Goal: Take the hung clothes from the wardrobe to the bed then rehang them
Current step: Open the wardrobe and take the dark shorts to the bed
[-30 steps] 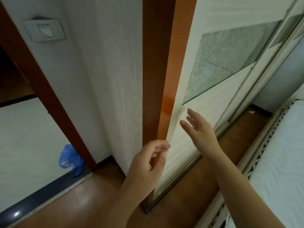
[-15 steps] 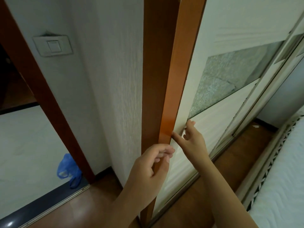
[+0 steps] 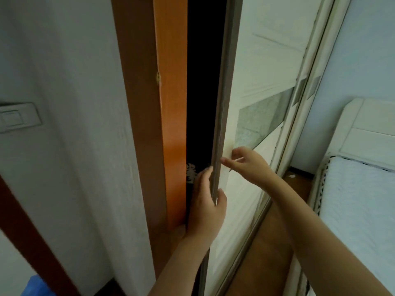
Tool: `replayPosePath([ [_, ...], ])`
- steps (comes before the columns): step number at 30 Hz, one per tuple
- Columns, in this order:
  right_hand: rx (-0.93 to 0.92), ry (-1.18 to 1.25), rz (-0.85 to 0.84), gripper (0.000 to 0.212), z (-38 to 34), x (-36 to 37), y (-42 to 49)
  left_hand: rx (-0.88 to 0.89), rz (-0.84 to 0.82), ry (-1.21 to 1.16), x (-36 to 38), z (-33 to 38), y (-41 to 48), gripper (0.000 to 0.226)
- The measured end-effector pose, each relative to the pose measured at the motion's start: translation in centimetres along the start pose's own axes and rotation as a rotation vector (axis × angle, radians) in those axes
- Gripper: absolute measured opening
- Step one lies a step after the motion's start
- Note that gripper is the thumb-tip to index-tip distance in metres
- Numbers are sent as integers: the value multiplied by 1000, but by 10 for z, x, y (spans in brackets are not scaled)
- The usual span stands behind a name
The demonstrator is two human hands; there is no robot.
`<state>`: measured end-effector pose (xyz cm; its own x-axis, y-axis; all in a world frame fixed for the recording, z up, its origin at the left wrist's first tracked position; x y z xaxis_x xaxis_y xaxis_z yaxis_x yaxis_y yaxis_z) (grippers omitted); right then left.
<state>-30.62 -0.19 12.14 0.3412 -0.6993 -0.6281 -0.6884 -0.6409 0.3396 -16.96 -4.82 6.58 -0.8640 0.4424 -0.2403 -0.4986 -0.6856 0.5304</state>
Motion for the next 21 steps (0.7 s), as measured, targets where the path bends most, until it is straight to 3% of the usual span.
replayPosePath([
  [4,-48,-86,136,49,-18,-9,21,11,99,41,17,-10,27,59],
  [10,-97,-17,96,51,-4,-5,39,-10,157,32,52,-28,59,64],
  [14,-118,33,88,54,11,-7,54,-69,172,-53,77,-40,66,91],
  [18,-125,54,102,62,30,-17,73,-58,139,-77,103,-44,84,66],
  [21,-111,58,115,72,48,-27,92,-75,92,-65,128,-49,101,60],
])
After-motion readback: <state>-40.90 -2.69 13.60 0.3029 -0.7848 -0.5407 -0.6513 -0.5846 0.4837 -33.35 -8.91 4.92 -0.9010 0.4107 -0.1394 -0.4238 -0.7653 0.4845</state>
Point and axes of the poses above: each hand's wrist, its own y-axis towards the middle knuckle, its own x-axis out of the palm, z = x × y, the point moved 3 cm from there along y, towards the middle knuckle, and after that the axes turned 7 degrees about z, right-handed, at the moved point
